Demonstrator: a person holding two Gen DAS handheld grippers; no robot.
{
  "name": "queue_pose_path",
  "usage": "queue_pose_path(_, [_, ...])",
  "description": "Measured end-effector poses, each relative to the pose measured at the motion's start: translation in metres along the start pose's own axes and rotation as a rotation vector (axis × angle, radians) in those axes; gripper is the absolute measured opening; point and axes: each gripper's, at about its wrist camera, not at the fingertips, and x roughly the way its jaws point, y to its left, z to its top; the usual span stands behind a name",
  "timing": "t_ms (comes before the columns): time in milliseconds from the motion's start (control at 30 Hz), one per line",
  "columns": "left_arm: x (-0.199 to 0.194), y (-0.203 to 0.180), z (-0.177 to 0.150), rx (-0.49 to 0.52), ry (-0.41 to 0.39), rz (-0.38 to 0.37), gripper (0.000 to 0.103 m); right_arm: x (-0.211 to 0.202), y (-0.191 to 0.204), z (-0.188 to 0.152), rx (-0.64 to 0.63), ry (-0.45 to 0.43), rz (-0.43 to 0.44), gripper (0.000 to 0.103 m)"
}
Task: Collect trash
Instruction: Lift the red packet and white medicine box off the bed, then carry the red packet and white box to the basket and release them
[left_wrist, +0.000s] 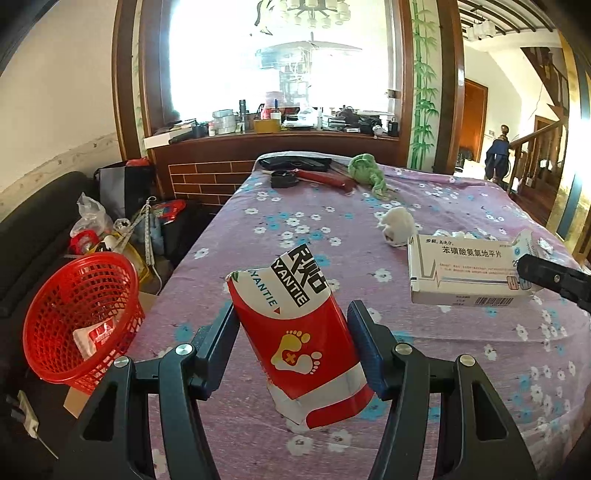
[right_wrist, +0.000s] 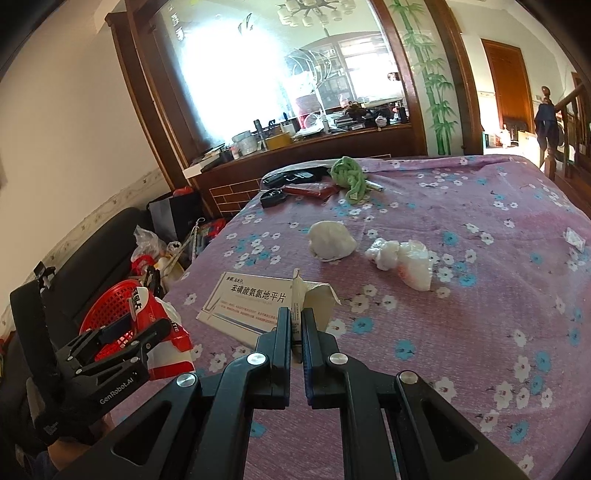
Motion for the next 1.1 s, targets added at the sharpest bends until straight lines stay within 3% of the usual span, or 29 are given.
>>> queue_pose_path(1100, [-0.01,0.079,-0.001,-0.1,-0.027,0.109,0.06,0.042,0.092,0.018,-0.162,0.039,0.08,0.007])
